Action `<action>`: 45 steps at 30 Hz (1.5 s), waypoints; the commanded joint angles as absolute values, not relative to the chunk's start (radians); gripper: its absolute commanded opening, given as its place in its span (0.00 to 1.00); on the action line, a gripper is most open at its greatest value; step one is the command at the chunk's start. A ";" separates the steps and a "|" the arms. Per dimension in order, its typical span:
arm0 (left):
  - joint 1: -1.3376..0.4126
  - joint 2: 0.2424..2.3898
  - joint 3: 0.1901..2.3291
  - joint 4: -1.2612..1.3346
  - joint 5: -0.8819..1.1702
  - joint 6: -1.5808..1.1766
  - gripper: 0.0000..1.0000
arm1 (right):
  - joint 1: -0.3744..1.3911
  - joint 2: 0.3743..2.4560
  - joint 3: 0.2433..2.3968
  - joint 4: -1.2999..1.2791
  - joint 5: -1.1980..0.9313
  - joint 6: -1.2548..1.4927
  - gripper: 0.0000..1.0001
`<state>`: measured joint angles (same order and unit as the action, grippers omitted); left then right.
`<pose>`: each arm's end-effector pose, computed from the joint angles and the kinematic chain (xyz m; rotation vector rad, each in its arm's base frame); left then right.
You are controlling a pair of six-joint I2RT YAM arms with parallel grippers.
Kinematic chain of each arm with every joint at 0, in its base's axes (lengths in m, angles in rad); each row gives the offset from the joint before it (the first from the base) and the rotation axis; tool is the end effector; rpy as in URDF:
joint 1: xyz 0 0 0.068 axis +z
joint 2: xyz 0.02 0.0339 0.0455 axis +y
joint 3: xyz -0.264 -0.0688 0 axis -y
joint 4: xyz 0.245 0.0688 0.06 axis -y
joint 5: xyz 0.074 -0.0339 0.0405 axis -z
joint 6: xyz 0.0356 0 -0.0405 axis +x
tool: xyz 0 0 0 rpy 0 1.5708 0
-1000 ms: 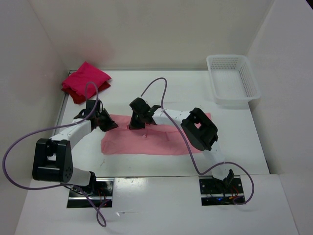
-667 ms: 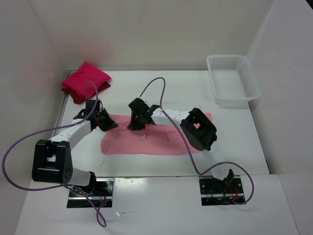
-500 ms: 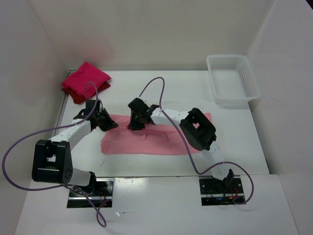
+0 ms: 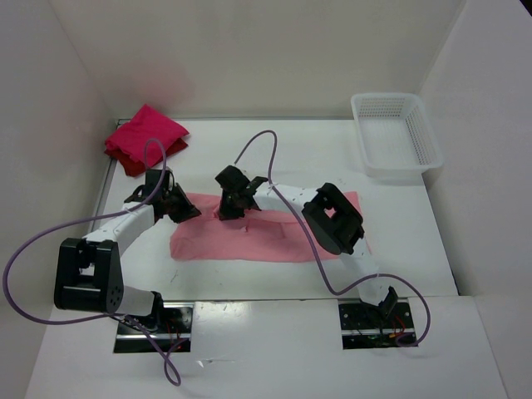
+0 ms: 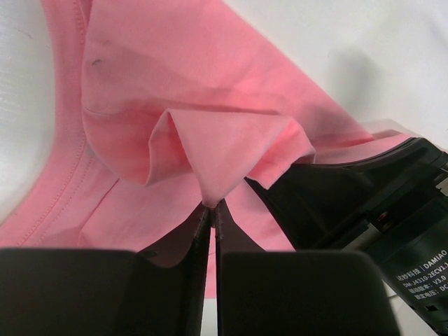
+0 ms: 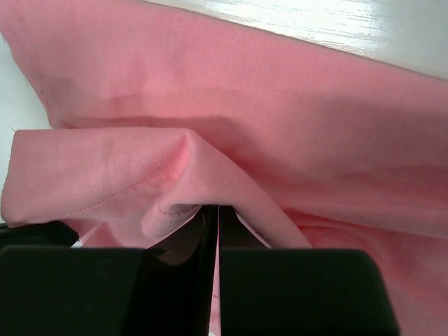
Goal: Fold and stack the t-shirts
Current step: Fold the other side of the tshirt into a rectangle
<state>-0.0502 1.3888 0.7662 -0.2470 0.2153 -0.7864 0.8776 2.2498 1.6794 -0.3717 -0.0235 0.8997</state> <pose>0.2757 -0.0215 0.1959 -0.8123 2.3823 -0.6220 0.3117 0.3766 0.1485 0.0194 2.6780 0.6957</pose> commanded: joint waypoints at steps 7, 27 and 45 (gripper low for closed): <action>-0.049 1.341 0.781 -0.267 0.233 -0.758 0.09 | 0.887 2.194 1.660 -0.397 0.020 0.894 0.00; -0.049 1.236 0.890 -0.636 0.199 -0.575 0.06 | 0.939 1.939 1.401 -0.457 -0.078 0.808 0.00; -0.133 1.238 0.930 -0.890 0.224 -0.523 0.37 | 0.968 1.825 1.269 -0.489 -0.092 0.778 0.00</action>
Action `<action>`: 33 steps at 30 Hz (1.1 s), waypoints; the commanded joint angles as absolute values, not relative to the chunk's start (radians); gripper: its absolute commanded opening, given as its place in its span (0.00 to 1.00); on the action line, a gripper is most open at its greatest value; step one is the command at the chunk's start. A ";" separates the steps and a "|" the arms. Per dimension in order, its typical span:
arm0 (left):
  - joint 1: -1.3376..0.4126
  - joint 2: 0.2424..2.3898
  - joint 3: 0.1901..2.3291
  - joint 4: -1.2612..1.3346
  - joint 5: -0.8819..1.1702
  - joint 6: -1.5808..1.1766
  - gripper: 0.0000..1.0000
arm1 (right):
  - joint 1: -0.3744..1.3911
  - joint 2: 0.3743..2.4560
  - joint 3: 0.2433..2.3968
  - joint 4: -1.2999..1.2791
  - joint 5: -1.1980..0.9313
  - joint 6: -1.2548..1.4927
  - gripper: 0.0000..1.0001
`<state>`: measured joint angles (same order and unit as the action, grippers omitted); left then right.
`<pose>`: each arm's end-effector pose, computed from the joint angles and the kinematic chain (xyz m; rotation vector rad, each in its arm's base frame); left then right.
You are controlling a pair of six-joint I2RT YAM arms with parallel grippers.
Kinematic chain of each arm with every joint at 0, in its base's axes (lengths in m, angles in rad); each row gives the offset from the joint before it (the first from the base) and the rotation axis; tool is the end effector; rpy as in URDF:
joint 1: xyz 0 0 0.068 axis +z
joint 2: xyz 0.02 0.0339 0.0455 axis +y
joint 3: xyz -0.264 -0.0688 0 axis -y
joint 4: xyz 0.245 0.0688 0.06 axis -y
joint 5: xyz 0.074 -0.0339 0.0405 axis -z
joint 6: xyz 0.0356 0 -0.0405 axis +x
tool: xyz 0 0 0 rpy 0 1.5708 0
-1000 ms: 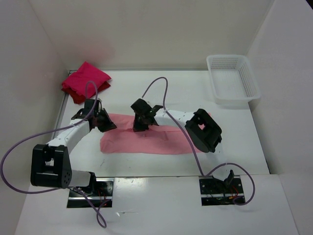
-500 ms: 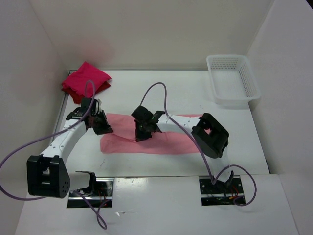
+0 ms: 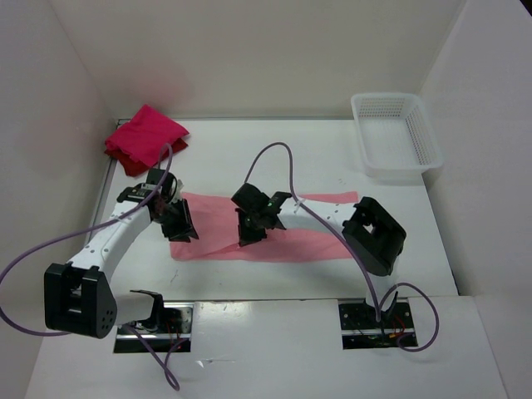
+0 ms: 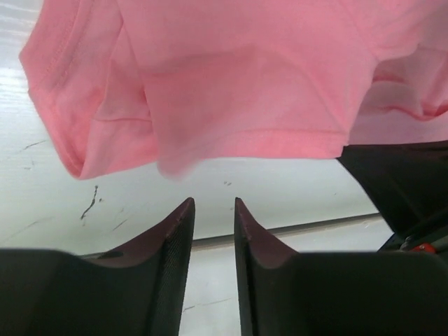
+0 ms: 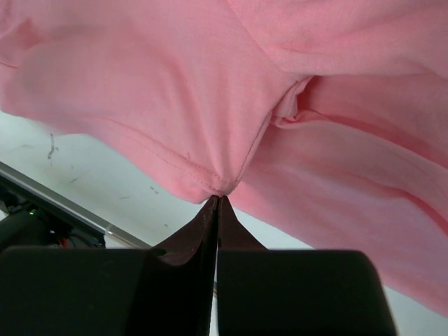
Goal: Fold and stack the t-shirts
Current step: Fold the other side of the tshirt into a rectangle
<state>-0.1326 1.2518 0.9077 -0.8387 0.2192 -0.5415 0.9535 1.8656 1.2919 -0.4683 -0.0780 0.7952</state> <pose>0.2262 -0.0380 0.2373 -0.5109 2.7633 -0.4743 0.2236 0.3199 0.1890 -0.2499 2.7777 0.6490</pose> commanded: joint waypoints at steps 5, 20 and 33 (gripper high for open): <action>-0.133 1.238 1.035 -0.916 0.053 -0.545 0.39 | 0.968 1.825 1.259 -0.489 -0.092 0.778 0.17; -0.160 1.439 0.865 -0.310 0.272 -0.856 0.25 | 0.930 1.863 1.387 -0.471 -0.095 0.710 0.00; -0.069 1.584 0.793 -0.261 0.163 -0.864 0.25 | 0.899 2.033 1.319 -0.278 -0.152 0.768 0.00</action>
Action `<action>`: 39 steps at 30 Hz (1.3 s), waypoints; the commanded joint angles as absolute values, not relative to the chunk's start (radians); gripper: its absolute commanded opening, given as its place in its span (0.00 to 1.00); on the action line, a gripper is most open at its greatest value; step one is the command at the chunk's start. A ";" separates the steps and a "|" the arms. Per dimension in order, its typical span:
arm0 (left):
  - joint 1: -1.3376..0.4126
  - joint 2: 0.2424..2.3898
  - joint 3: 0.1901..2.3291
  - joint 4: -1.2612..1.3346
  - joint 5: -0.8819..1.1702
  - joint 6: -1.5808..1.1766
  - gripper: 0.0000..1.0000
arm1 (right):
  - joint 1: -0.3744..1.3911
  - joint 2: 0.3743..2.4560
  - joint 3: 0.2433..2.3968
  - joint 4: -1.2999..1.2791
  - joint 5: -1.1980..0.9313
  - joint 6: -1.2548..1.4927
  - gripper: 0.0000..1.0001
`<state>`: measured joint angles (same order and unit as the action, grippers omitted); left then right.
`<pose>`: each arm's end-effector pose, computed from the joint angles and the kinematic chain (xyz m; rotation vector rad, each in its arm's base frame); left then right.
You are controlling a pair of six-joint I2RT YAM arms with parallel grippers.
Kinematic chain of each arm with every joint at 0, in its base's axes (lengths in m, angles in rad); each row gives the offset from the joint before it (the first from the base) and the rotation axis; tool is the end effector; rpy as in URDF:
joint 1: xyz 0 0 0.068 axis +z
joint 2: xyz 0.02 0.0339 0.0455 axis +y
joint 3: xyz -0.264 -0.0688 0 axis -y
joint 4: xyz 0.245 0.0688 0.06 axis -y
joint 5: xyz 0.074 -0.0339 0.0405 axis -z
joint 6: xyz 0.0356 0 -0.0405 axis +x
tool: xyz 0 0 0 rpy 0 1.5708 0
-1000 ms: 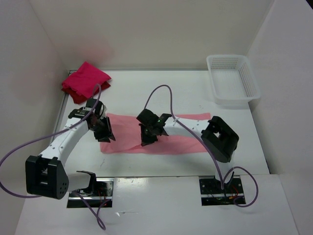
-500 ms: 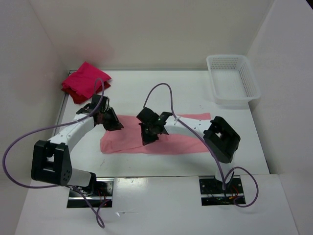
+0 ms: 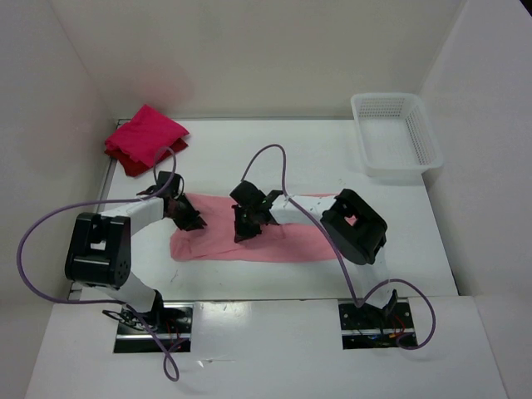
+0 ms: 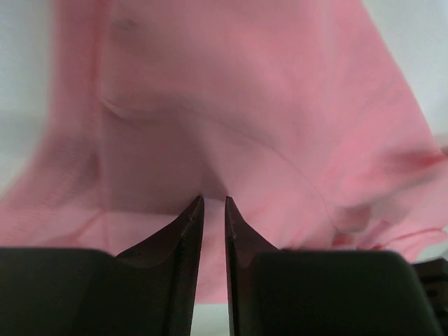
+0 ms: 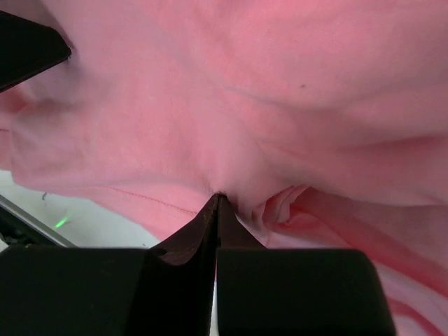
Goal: Fold and stack the t-shirts
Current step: Fold the other side of the tshirt into a rectangle, then rotate the tshirt 90 degrees
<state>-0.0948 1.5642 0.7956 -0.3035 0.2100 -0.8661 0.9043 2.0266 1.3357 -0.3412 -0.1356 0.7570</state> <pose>0.2861 -0.0347 0.1548 -0.9616 2.5638 -0.5780 0.2555 0.3326 0.1469 -0.2577 2.7816 0.6972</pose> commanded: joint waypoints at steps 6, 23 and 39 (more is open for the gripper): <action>-0.026 1.693 0.854 -0.261 0.121 -0.819 0.25 | 0.925 1.950 1.341 -0.307 -0.175 0.756 0.00; -0.061 1.250 0.826 -0.282 0.278 -0.801 0.02 | 0.647 2.321 2.102 -0.602 -0.324 0.404 0.00; -0.179 1.071 0.710 -0.341 0.386 -0.807 0.04 | 0.638 2.704 2.542 -0.827 -0.506 0.279 0.54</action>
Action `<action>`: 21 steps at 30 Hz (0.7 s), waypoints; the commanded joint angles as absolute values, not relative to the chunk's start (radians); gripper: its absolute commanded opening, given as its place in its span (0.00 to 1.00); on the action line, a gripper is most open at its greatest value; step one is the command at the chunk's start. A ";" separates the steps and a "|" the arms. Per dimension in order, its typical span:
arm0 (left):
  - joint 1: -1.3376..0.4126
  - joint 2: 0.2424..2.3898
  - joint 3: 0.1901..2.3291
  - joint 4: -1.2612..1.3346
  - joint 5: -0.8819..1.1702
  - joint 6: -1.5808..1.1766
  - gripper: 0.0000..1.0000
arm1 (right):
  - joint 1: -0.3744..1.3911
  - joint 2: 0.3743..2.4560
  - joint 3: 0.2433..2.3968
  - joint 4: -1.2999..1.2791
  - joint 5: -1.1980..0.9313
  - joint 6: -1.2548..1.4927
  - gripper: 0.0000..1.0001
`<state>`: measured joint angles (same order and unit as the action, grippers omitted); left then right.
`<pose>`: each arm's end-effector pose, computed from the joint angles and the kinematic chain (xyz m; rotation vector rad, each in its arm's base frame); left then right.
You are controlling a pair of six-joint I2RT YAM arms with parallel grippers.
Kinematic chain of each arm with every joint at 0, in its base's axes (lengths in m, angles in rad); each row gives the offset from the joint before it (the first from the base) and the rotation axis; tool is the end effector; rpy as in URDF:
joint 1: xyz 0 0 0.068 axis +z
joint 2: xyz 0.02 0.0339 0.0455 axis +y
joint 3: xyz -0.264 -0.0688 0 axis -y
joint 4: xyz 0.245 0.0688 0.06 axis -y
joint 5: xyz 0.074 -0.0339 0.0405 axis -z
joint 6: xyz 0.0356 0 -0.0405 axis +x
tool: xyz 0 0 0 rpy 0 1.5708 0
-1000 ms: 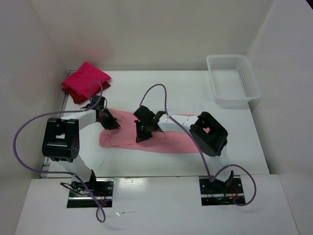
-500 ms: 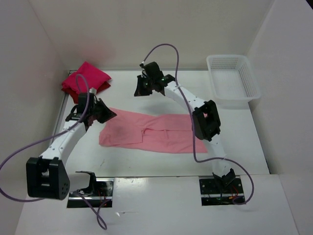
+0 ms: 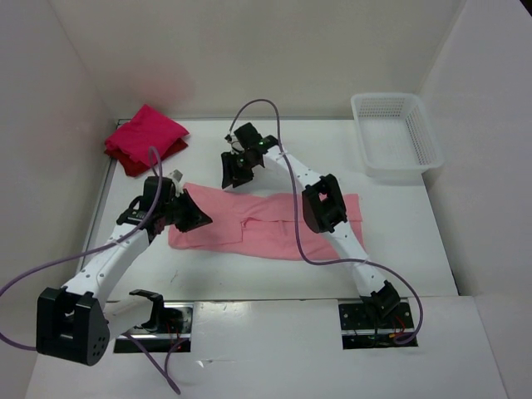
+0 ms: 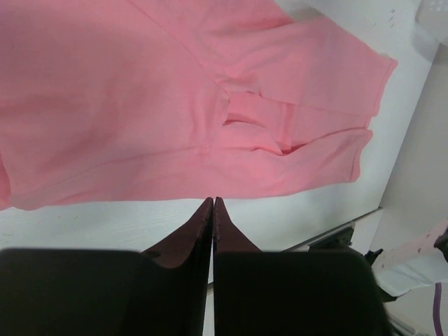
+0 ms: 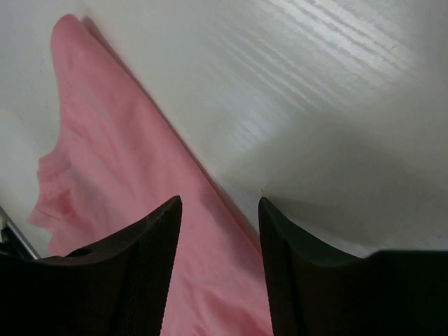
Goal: Fold and stack the t-shirts
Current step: Rotate the tshirt 90 degrees
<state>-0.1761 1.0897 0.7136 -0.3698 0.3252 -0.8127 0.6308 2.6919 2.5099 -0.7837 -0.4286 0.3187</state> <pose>0.2214 -0.0509 0.2402 -0.5940 2.3593 -0.8542 0.4516 0.3482 0.1554 -0.5910 2.5955 0.8930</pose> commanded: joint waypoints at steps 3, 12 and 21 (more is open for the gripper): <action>-0.189 1.058 0.733 -0.265 0.471 -0.818 0.07 | 0.656 2.717 2.496 -0.827 -0.589 0.253 0.53; -0.198 1.088 0.807 -0.267 0.472 -0.804 0.35 | 0.704 2.727 2.402 -0.769 -0.706 0.274 0.12; -0.235 1.097 0.741 -0.201 0.497 -0.893 0.41 | 0.520 2.654 2.384 -0.543 -0.548 0.612 0.01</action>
<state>-0.2146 1.0954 0.7475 -0.2573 0.4812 -0.8467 0.6289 2.7075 2.4123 -0.6769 -0.6609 0.4610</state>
